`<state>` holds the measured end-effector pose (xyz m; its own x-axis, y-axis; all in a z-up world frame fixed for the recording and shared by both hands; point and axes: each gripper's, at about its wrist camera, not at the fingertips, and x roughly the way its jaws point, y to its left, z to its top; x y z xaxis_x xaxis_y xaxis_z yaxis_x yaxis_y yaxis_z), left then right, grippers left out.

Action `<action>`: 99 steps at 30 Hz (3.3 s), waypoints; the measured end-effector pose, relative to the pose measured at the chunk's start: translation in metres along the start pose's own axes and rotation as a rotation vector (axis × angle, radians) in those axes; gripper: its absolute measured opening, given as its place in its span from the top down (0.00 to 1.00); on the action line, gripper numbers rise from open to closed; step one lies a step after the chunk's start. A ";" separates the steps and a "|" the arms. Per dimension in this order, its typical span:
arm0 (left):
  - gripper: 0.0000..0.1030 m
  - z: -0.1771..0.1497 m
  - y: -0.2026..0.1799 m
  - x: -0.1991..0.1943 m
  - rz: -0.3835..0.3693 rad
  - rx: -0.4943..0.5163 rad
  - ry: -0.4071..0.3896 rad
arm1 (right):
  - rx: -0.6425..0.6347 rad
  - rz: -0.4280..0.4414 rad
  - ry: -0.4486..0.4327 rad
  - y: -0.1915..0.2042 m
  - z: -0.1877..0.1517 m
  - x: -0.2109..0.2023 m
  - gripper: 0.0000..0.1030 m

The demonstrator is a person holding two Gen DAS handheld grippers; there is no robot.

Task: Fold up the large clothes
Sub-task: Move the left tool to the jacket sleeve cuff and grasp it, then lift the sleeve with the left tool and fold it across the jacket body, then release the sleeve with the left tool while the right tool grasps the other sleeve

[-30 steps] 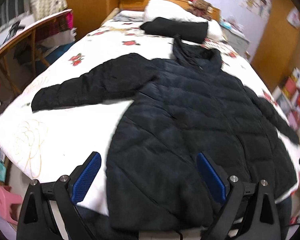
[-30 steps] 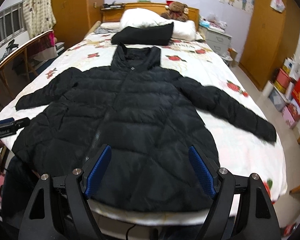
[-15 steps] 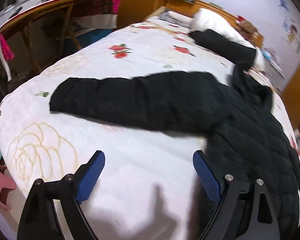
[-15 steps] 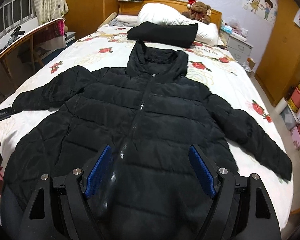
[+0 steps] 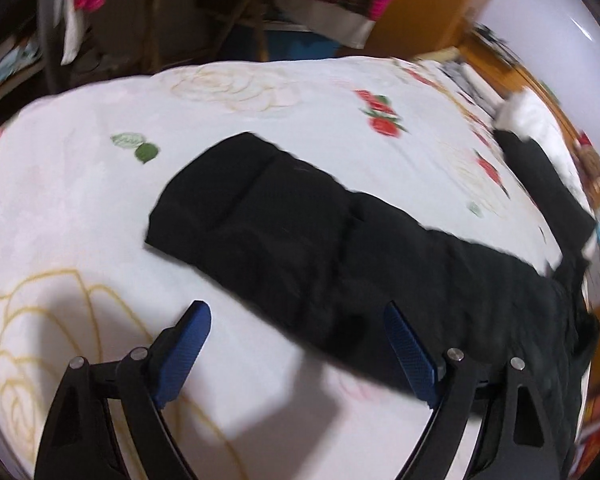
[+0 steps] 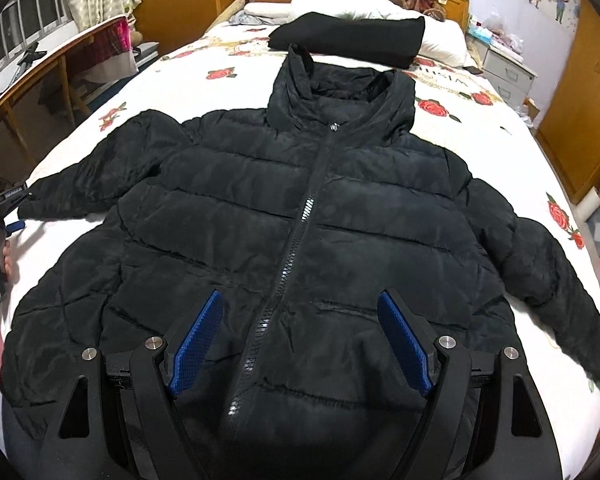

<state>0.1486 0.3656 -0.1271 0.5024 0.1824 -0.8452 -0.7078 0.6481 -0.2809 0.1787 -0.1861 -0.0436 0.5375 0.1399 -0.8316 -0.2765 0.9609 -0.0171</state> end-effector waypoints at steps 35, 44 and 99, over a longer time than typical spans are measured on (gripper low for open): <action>0.91 -0.004 -0.241 -0.211 -0.435 0.511 -0.329 | 0.138 -0.013 -0.030 -0.070 -0.025 -0.026 0.23; 0.91 -0.103 -0.354 -0.187 -0.600 0.673 -0.162 | 0.223 -0.031 -0.029 -0.111 -0.045 -0.032 0.23; 0.48 -0.107 -0.317 -0.008 -0.345 0.716 0.090 | 0.220 -0.010 0.120 -0.125 0.068 0.132 0.67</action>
<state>0.3164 0.0795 -0.0798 0.5709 -0.1554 -0.8062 -0.0136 0.9800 -0.1985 0.3386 -0.2719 -0.1139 0.4374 0.1133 -0.8921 -0.0846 0.9928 0.0846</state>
